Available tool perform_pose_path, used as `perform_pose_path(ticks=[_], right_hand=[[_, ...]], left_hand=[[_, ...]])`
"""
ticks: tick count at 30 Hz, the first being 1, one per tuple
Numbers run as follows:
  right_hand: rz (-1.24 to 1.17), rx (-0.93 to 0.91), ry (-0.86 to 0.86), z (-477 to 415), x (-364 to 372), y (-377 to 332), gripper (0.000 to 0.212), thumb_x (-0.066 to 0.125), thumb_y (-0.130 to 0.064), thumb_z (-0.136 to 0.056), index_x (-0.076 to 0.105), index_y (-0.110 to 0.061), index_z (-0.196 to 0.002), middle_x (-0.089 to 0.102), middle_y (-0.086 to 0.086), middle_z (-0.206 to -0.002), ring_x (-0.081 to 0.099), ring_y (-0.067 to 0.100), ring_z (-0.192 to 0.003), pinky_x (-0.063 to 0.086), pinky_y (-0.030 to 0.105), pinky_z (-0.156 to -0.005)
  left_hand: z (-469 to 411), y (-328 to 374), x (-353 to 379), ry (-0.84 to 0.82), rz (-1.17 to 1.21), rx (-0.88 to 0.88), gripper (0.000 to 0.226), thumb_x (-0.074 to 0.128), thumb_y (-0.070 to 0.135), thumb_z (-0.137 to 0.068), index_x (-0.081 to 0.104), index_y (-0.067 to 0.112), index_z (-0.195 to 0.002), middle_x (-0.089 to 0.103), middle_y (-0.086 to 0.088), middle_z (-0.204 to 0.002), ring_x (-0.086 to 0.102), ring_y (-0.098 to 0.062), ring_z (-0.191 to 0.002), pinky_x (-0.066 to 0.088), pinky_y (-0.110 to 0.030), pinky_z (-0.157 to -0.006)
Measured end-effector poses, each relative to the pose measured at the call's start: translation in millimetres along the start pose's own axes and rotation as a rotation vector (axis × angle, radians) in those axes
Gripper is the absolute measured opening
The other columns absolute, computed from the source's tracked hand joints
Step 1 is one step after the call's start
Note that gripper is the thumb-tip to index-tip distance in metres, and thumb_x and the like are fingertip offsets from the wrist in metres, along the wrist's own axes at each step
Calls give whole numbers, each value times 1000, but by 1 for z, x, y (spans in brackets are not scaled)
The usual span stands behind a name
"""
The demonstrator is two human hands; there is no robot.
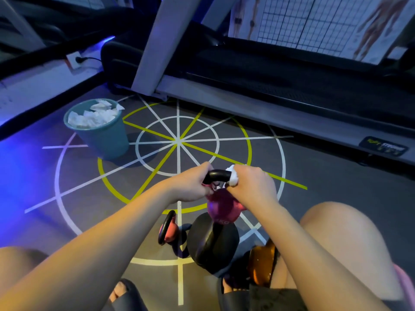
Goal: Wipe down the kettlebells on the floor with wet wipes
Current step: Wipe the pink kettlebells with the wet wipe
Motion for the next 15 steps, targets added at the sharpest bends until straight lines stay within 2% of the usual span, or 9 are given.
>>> perform_pose_path(ticks=[1, 3, 5, 7, 9, 12, 15], right_hand=[[-63, 51, -14, 2, 2, 10, 11, 59, -26, -83, 49, -23, -79, 53, -6, -78, 50, 22, -71, 36, 29, -55], [-314, 119, -74, 7, 12, 26, 16, 65, -24, -80, 51, -25, -73, 60, -5, -76, 59, 13, -63, 44, 31, -52], [-449, 114, -92, 10, 16, 29, 17, 69, -24, -78, 54, -28, -71, 63, -5, -71, 61, 7, -61, 52, 36, -56], [-371, 97, -112, 8, 15, 29, 20, 71, -26, -78, 53, -29, -69, 62, -5, -75, 58, 10, -67, 46, 32, -53], [-226, 75, -156, 2, 10, 23, 24, 71, -30, -80, 50, -29, -69, 58, -3, -81, 52, 10, -68, 35, 26, -51], [-25, 11, -200, -7, 5, 3, 13, 66, -37, -82, 56, -29, -81, 55, -6, -78, 50, 21, -75, 38, 29, -62], [10, -38, -218, -11, 6, -17, 15, 62, -41, -84, 55, -30, -91, 57, -4, -83, 48, 23, -79, 38, 31, -68]], left_hand=[[0, -4, -1, 2, 41, -10, 28, 66, 4, -93, 48, 19, -108, 63, 8, -92, 62, 5, -83, 50, -16, -71], [1, -13, -2, 9, 76, -29, 27, 65, 2, -94, 46, 17, -107, 59, 13, -88, 59, 17, -70, 45, -7, -63], [0, -16, -2, 10, 70, -22, 27, 65, 3, -94, 47, 18, -107, 64, 10, -95, 62, 15, -81, 50, -11, -74], [0, -11, -1, 3, 23, -2, 28, 66, 7, -93, 48, 21, -110, 68, 4, -105, 66, -4, -100, 55, -32, -90], [-1, -1, 2, -8, -62, 20, 29, 64, 10, -93, 48, 21, -114, 66, -1, -108, 64, -17, -103, 53, -41, -91], [-5, 10, 6, -2, -127, 37, 32, 60, 7, -93, 45, 19, -118, 62, -4, -105, 60, -23, -99, 49, -38, -82], [-5, 4, 2, -3, -73, -3, 46, 60, 6, -92, 41, 19, -132, 63, -4, -111, 61, -22, -103, 49, -33, -83]])
Point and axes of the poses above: each hand's wrist, its own z-axis away from the middle knuckle, its own x-axis out of the palm, y = z × x, the point moved 7 cm from there along -z, towards the middle knuckle
